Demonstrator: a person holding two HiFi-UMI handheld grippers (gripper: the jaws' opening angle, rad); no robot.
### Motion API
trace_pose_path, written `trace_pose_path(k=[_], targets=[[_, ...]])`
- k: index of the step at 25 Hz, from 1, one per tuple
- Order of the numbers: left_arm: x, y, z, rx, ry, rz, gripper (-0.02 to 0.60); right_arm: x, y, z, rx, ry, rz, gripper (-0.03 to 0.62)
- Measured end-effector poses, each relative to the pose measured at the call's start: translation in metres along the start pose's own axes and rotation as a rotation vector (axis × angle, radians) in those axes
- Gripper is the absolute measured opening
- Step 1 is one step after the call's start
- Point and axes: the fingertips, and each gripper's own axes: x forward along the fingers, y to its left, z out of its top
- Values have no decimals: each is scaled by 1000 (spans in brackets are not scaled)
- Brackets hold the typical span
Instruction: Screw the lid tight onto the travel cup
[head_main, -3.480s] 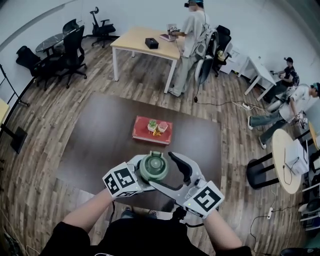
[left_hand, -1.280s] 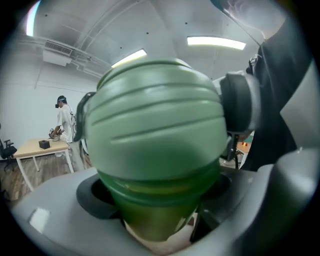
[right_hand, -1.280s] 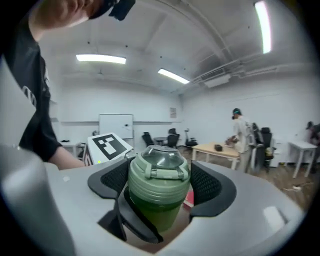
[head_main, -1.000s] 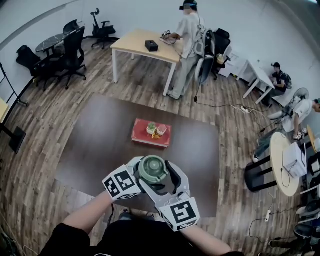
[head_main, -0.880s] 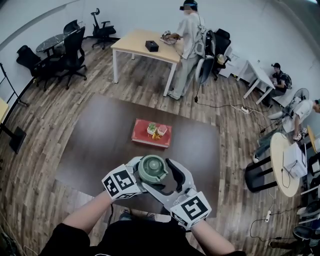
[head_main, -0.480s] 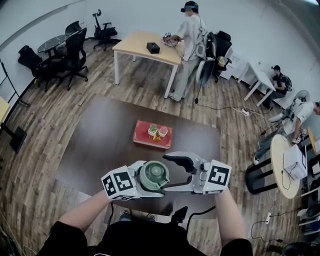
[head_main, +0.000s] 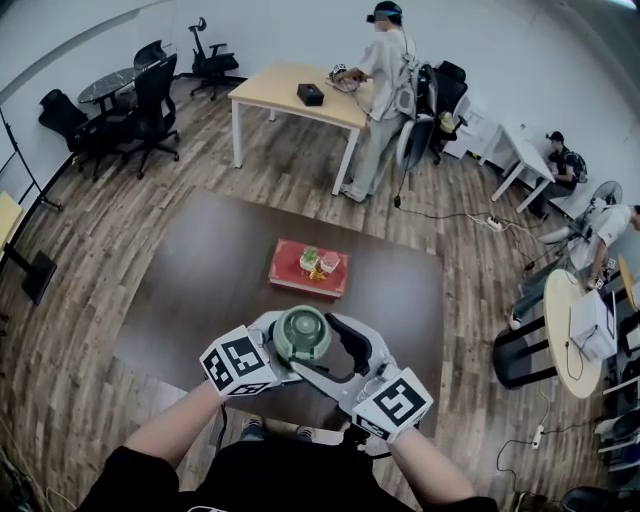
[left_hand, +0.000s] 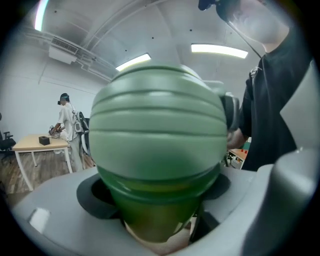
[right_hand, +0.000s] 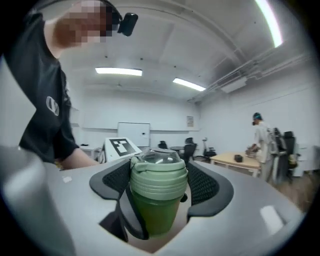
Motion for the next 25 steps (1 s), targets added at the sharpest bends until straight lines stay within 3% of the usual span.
trace_pose_path(k=[2,4,7,10,13,15,20,22,23,25], targets=[[3,6,-3,1,13,35,420,2,-3,-4,22,19,-242,371],[8,6,-3,-11,7,43,420,1,-3,-6,20,31,-412,371],[13,5,0,-24,-8,37,420,-1,-6,-5,19,17,-458,373],[12,4,3,-32,-8,5,420,-4,-2,1,23,-22,-301,397],[5,-6,4,-32,-1,-69,420,-17,2,11,-2,-24,3,405],[0,-18,7,-23,-7,-140,420,-27,2,8,-39,30,202,405],[5,-48,7,26,17,-249,420,-30,8,-7,-118,124,595,413],[6,-45,7,29,18,-226,420,-26,13,-7,-116,105,657,401],[6,-40,6,26,15,-199,420,-22,14,-6,-102,90,632,390],[4,-27,6,18,7,-131,419,-13,10,-5,-74,57,494,387]])
